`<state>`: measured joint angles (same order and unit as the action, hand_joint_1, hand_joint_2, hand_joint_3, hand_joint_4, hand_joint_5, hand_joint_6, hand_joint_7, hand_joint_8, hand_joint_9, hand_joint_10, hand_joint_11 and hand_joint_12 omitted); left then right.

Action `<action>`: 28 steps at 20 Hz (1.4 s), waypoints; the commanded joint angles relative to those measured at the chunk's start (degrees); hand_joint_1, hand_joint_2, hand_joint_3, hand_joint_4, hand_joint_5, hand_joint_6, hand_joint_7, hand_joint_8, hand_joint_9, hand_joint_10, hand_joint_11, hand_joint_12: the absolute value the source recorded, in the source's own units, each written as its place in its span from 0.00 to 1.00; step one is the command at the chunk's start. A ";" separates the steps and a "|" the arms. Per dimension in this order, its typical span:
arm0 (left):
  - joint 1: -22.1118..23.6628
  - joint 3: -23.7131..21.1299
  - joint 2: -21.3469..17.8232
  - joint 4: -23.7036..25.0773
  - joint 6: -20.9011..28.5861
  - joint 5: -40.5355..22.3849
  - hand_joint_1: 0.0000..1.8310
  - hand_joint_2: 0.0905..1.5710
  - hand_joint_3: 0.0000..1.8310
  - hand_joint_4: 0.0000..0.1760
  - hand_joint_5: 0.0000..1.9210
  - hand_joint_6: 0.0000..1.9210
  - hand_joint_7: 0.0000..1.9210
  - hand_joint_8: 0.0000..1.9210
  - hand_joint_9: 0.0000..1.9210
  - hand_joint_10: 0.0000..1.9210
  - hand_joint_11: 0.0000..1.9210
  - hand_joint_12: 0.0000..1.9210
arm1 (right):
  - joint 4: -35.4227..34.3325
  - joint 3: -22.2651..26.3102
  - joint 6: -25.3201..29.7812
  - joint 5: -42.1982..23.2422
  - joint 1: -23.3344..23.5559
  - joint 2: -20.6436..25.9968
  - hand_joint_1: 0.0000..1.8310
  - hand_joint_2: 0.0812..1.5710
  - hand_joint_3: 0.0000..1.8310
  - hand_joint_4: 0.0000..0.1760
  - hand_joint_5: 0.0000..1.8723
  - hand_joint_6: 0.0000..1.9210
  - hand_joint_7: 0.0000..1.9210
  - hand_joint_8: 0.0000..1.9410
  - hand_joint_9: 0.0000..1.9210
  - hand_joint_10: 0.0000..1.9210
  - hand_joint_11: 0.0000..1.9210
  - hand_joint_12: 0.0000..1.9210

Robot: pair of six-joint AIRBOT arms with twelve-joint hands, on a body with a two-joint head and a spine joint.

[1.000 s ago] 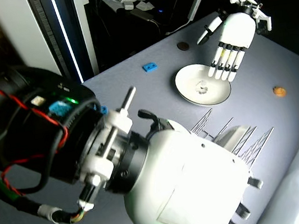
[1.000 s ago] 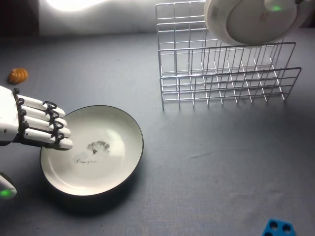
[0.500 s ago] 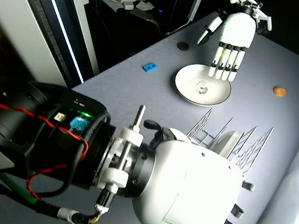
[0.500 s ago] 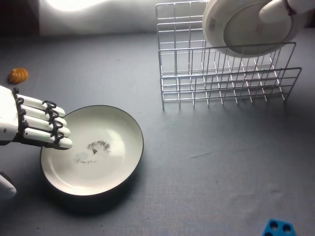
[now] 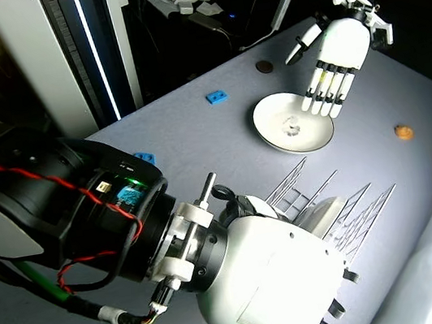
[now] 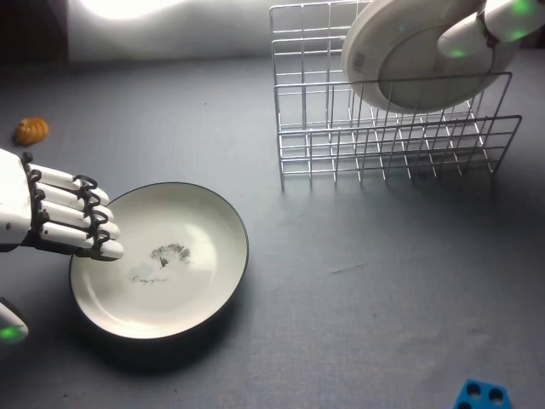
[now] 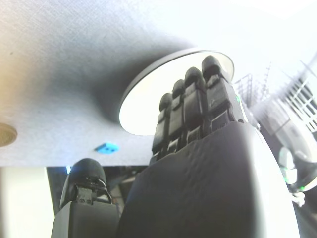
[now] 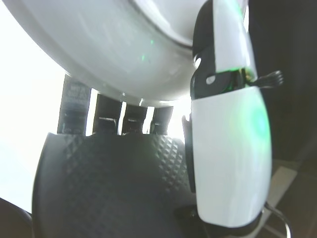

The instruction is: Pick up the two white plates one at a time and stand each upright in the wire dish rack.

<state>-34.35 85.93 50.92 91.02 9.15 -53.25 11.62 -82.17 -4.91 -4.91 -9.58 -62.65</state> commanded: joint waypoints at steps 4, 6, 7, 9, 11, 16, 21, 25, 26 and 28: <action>0.47 0.32 -0.03 -3.22 0.28 -1.41 0.00 0.70 0.00 0.00 0.04 0.00 0.04 0.00 0.04 0.00 0.00 0.05 | -1.26 -0.36 0.95 -8.27 0.24 -0.03 0.68 0.65 0.00 0.10 0.60 0.43 0.59 0.34 0.63 0.00 0.44 0.45; 0.47 0.33 -0.02 -3.22 0.28 -1.40 0.00 0.70 0.00 0.00 0.03 0.00 0.04 0.00 0.04 0.00 0.00 0.03 | -1.26 -0.39 0.96 -8.27 -0.16 -0.23 0.68 0.65 0.00 0.12 0.60 0.43 0.59 0.35 0.63 0.00 0.43 0.45; 0.46 0.33 -0.02 -3.22 0.28 -1.40 0.00 0.70 0.00 0.00 0.04 0.00 0.05 0.00 0.04 0.00 0.00 0.03 | -1.26 -0.40 0.96 -8.34 -0.39 -0.30 0.68 0.65 0.00 0.12 0.60 0.42 0.59 0.35 0.63 0.00 0.43 0.45; 0.44 0.33 -0.02 -3.22 0.29 -1.40 0.00 0.71 0.00 0.00 0.05 0.00 0.05 0.00 0.05 0.00 0.00 0.08 | -1.26 -0.72 0.97 -8.83 -0.94 -0.51 0.68 0.66 0.00 0.12 0.59 0.44 0.58 0.36 0.62 0.00 0.42 0.45; 0.43 0.32 -0.02 -3.22 0.37 -1.40 0.00 0.71 0.00 0.00 0.02 0.00 0.03 0.00 0.03 0.00 0.00 0.04 | -1.26 -1.10 1.17 -8.94 -1.35 -0.72 0.68 0.66 0.00 0.12 0.58 0.45 0.59 0.35 0.62 0.00 0.42 0.45; 0.42 0.24 -0.02 -3.22 0.38 -1.41 0.00 0.70 0.00 0.00 0.03 0.00 0.04 0.00 0.04 0.00 0.00 0.03 | -1.27 -1.70 1.33 -10.16 -2.52 -0.96 0.67 0.66 0.00 0.20 0.58 0.43 0.58 0.38 0.63 0.01 0.39 0.47; 0.45 0.19 0.01 -3.19 0.38 -1.41 0.00 0.70 0.00 0.00 0.05 0.00 0.05 0.00 0.05 0.00 0.00 0.06 | -1.28 -2.53 4.00 -10.63 -3.59 -1.21 0.68 0.66 0.00 0.15 0.56 0.44 0.59 0.39 0.64 0.01 0.39 0.48; 0.53 0.08 0.01 -2.93 0.39 -1.41 0.00 0.70 0.00 0.00 0.04 0.00 0.05 0.00 0.04 0.00 0.00 0.06 | -1.32 -2.61 4.55 -10.65 -4.20 -1.39 0.63 0.66 0.00 0.00 0.57 0.44 0.54 0.07 0.54 0.00 0.32 0.46; 0.53 0.08 0.01 -2.93 0.39 -1.41 0.00 0.70 0.00 0.00 0.04 0.00 0.05 0.00 0.05 0.00 0.00 0.07 | -1.34 -2.61 4.78 -10.65 -4.34 -1.44 0.63 0.67 0.00 0.00 0.57 0.43 0.56 0.03 0.54 0.00 0.29 0.48; 0.54 0.07 0.01 -2.92 0.43 -1.41 0.00 0.69 0.00 0.00 0.03 0.00 0.04 0.00 0.04 0.00 0.00 0.03 | -1.35 -2.60 5.46 -10.65 -4.54 -1.46 0.67 0.64 0.00 0.00 0.63 0.37 0.61 0.24 0.61 0.02 0.33 0.49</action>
<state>-34.35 85.93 50.94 91.09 9.32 -53.25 10.81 -84.47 0.12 -11.70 -14.15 -64.12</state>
